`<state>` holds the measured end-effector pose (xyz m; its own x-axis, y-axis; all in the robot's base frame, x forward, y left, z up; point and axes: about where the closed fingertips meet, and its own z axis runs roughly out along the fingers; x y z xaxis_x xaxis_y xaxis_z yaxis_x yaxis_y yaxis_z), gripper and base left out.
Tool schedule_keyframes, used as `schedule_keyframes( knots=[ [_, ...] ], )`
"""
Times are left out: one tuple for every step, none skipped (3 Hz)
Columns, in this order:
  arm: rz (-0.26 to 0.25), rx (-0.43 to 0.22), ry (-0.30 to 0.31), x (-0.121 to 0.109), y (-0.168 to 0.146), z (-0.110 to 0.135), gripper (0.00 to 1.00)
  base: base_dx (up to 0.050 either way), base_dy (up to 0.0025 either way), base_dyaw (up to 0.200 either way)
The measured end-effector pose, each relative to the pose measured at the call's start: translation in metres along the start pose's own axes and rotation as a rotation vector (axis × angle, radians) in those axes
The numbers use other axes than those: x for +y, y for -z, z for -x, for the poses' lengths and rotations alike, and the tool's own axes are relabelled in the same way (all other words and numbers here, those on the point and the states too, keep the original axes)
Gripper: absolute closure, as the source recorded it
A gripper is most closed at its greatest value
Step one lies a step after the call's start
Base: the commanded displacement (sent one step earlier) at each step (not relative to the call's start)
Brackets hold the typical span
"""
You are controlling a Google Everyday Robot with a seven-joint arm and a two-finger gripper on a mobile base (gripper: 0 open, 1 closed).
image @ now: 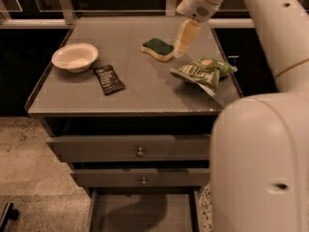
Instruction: Place sponge into bottom drawer
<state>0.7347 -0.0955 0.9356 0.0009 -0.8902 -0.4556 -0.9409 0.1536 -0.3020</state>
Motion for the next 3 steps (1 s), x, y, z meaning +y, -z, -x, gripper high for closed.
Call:
schedule_keyframes(
  knots=[
    [0.016, -0.055, 0.042, -0.018, -0.033, 0.027, 0.0, 0.0, 0.0, 0.0],
    [0.046, -0.067, 0.057, -0.023, -0.066, 0.041, 0.0, 0.0, 0.0, 0.0],
    [0.072, -0.006, 0.039, -0.024, -0.092, 0.03, 0.0, 0.0, 0.0, 0.0]
  ],
)
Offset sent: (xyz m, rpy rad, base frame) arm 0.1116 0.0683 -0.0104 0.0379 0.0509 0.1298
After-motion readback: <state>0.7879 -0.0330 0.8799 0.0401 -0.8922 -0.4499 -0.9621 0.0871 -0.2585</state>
